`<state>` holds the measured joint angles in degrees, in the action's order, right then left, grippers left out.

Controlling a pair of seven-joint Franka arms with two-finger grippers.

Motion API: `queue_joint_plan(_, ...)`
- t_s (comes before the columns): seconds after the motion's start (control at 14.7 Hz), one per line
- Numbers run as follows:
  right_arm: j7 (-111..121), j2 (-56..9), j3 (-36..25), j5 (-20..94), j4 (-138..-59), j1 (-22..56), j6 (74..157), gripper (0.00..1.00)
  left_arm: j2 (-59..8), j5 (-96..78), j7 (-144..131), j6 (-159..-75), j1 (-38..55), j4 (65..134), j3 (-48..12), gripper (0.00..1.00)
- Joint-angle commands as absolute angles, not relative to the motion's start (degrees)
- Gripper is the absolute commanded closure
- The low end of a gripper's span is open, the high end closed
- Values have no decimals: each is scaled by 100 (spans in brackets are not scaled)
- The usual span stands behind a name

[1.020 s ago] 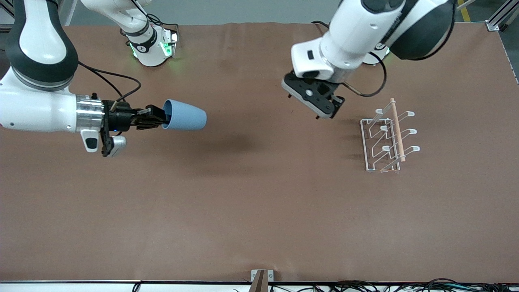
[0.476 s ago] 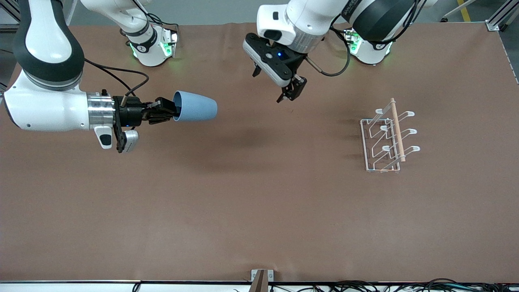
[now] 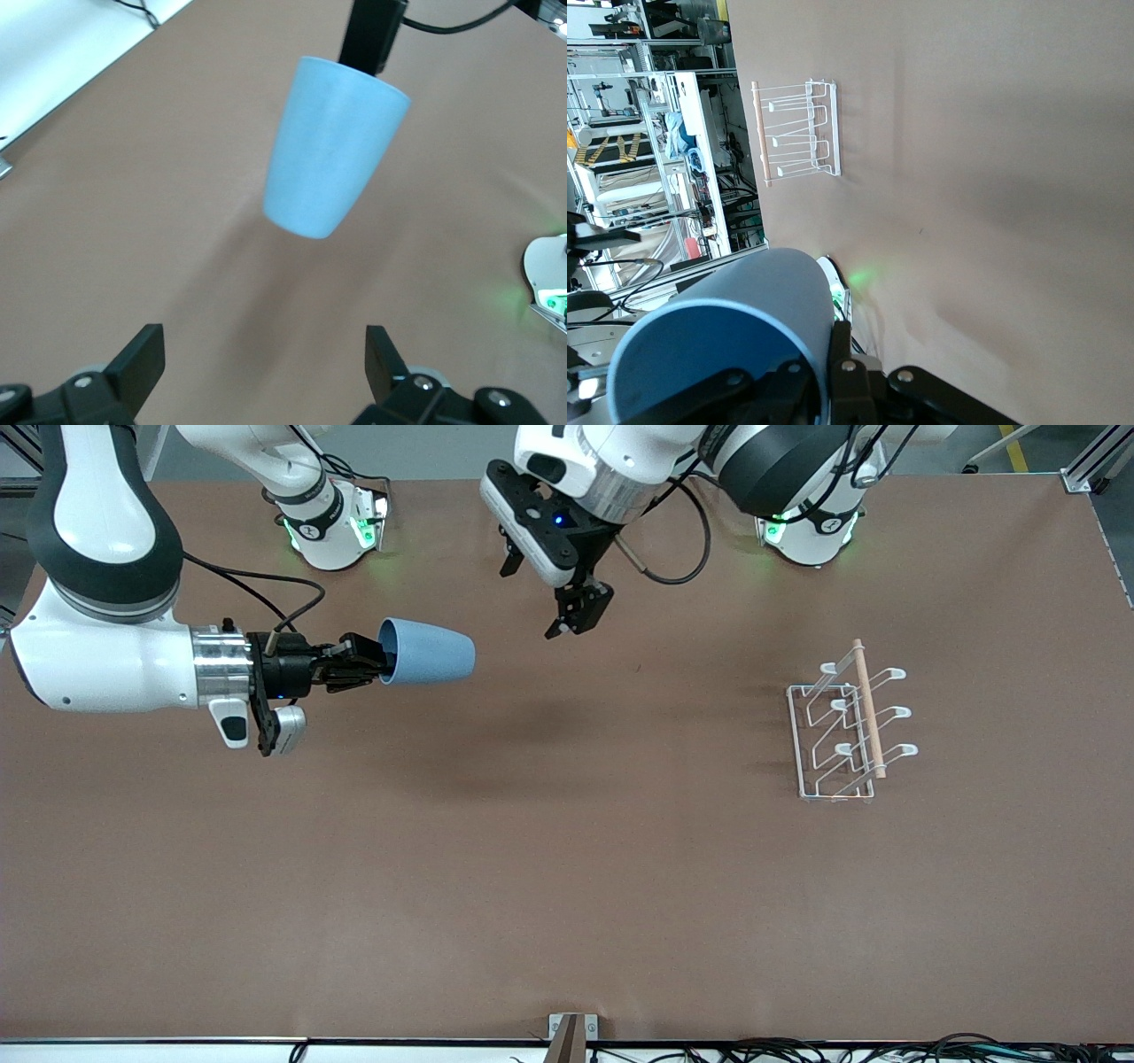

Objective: Hang cup on cup holder
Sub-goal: 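Carry the cup toward the middle while the left gripper comes to meet it, then grasp the blue cup with the left gripper beside the right gripper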

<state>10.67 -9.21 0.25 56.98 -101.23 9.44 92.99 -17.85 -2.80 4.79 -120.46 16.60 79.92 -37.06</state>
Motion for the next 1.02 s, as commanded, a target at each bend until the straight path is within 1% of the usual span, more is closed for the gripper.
queue_joint_plan(0.0,1160,-817,0,5880,-10257,967,9299,100,-2170,-71,571,-12251,1951,7699,-3674,1)
queue_joint_plan(0.14,1160,-826,0,5976,-10257,967,9290,100,-2494,-79,571,-12357,2047,7612,-3726,0)
queue_joint_plan(0.27,1308,-826,0,6020,-10248,984,9273,100,-2715,-53,519,-12637,2345,7462,-3648,0)
queue_joint_plan(0.41,1485,-826,0,6064,-10257,1002,9168,100,-2768,-44,545,-12866,2355,7462,-3612,0)
queue_joint_plan(0.95,1749,-817,-9,6108,-10257,941,8737,97,-2830,220,756,-13209,2364,7479,-3621,0)
